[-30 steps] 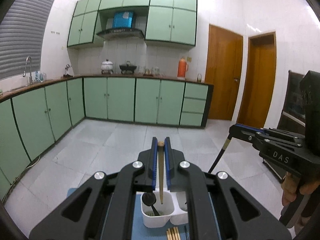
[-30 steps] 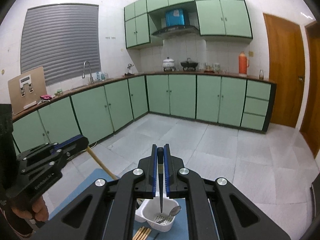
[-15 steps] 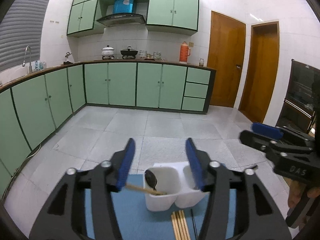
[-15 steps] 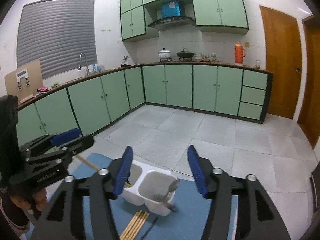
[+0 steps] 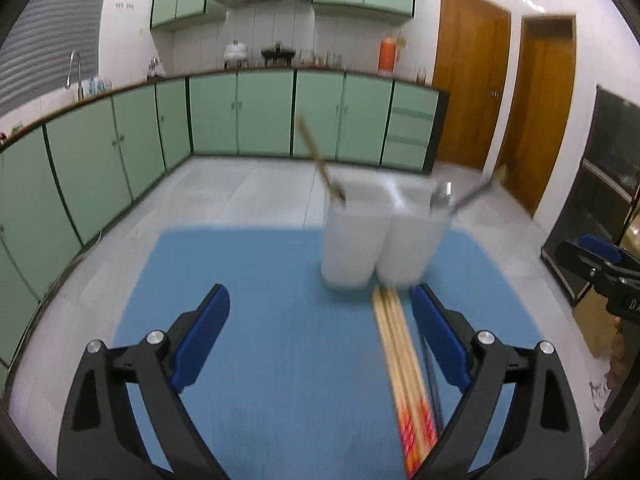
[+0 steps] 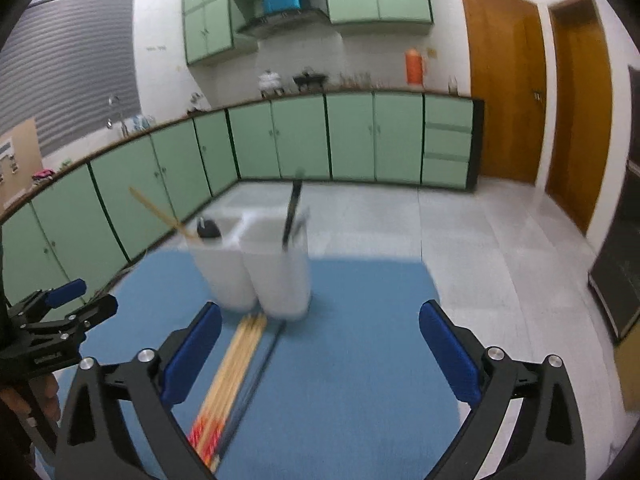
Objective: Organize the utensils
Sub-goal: 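Open both tools and pull them back toward the remaining chopsticks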
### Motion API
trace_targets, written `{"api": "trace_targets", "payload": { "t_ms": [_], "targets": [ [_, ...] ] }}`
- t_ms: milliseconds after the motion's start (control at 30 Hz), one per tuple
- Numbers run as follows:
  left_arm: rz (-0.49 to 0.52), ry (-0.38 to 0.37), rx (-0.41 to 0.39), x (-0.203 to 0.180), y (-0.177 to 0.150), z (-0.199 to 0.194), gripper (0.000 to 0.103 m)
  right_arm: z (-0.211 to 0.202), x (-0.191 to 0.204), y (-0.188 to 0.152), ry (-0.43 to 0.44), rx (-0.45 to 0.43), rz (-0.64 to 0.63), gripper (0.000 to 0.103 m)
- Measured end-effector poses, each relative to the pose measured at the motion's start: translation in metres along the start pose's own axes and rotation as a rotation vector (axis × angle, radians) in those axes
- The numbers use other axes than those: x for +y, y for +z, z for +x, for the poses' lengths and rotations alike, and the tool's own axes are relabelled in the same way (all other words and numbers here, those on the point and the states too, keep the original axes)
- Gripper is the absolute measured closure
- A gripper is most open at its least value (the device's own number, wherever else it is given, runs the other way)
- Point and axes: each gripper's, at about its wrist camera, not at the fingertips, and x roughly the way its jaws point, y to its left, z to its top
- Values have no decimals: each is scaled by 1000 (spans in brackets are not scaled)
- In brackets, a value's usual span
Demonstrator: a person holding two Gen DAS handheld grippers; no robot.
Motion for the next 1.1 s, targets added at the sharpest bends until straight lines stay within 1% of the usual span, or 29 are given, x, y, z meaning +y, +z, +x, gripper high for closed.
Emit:
{"api": "trace_targets", "payload": {
  "t_ms": [167, 300, 433, 700, 900, 967, 1100],
  "targets": [
    [32, 3, 84, -3, -40, 1, 13, 4, 2, -44, -6, 90, 27, 6],
    [66, -15, 135, -11, -63, 1, 13, 1, 5, -72, -6, 129, 38, 6],
    [109, -17, 171, -23, -86, -3, 13, -4, 6, -93, -13, 153, 41, 6],
    [114, -24, 222, -26, -114, -6, 13, -5, 12, -115, -2, 177, 49, 7],
    [110, -22, 253, -26, -121, 1, 13, 2, 25, -121, 15, 201, 23, 15],
    [107, -33, 268, -28, -122, 3, 13, 5, 30, -123, 11, 211, -1, 20],
    [102, -61, 294, -30, -125, 5, 13, 4, 30, -125, 12, 216, -2, 22]
  ]
}}
